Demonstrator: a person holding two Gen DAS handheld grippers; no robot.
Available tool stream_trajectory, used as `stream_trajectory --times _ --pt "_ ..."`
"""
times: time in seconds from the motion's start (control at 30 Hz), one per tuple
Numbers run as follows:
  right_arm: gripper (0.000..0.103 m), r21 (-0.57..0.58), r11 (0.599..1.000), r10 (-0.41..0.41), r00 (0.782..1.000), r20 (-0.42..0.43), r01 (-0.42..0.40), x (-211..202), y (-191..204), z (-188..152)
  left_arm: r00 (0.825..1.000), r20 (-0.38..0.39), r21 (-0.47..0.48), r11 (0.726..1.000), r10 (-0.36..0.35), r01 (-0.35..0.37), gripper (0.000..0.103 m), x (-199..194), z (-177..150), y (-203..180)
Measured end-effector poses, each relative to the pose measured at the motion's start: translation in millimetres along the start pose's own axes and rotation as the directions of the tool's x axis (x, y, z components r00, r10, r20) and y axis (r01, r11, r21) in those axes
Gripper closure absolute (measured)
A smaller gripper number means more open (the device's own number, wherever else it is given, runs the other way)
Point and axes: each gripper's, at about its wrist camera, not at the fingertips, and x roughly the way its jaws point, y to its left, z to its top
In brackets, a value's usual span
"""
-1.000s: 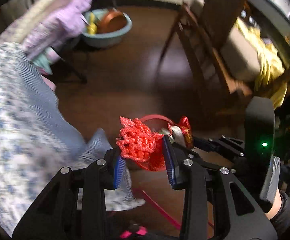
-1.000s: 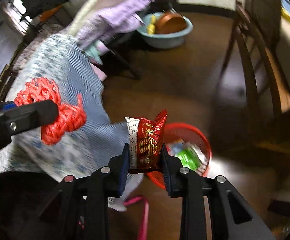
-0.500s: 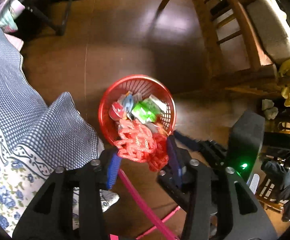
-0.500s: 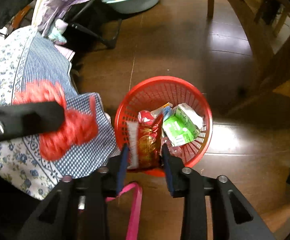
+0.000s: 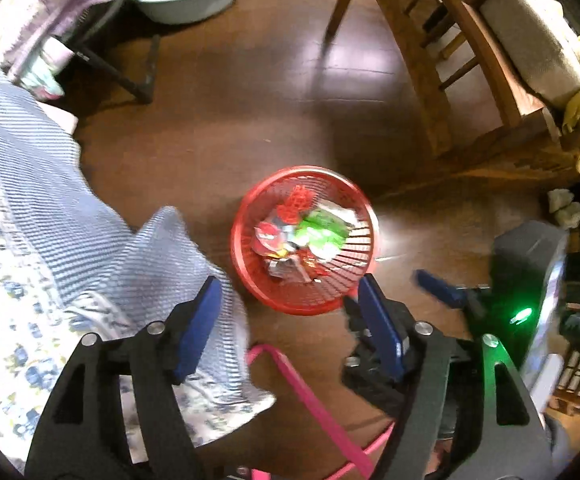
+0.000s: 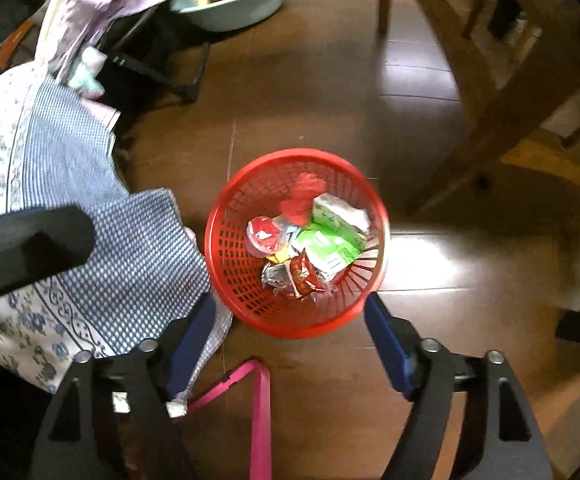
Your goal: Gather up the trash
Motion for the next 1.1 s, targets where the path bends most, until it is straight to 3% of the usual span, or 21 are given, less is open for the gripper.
stream_trajectory --times 0.07,0.23,0.57,1.1 --pt "0.019 0.013 1.000 -0.014 1.000 0.012 0.014 -7.0 1.1 1.1 0.999 0.007 -0.006 0.999 0.033 -0.033 0.033 -3.6 -3.2 3.8" --pt "0.019 -0.002 0.999 -0.036 0.999 0.033 0.036 -22.4 7.9 2.5 0.999 0.034 -0.020 0.999 0.038 -0.037 0.029 -13.1 -7.4 11.3" --pt "0.019 -0.037 0.998 -0.056 0.997 0.046 0.058 -38.4 21.9 0.9 0.999 0.052 -0.035 0.999 -0.010 0.012 0.025 -21.9 -14.7 12.0" --pt "0.019 -0.050 0.996 -0.068 0.997 0.044 0.070 -40.7 27.2 -0.7 0.996 0.088 -0.022 1.000 -0.015 0.017 0.023 -29.0 -18.3 10.3"
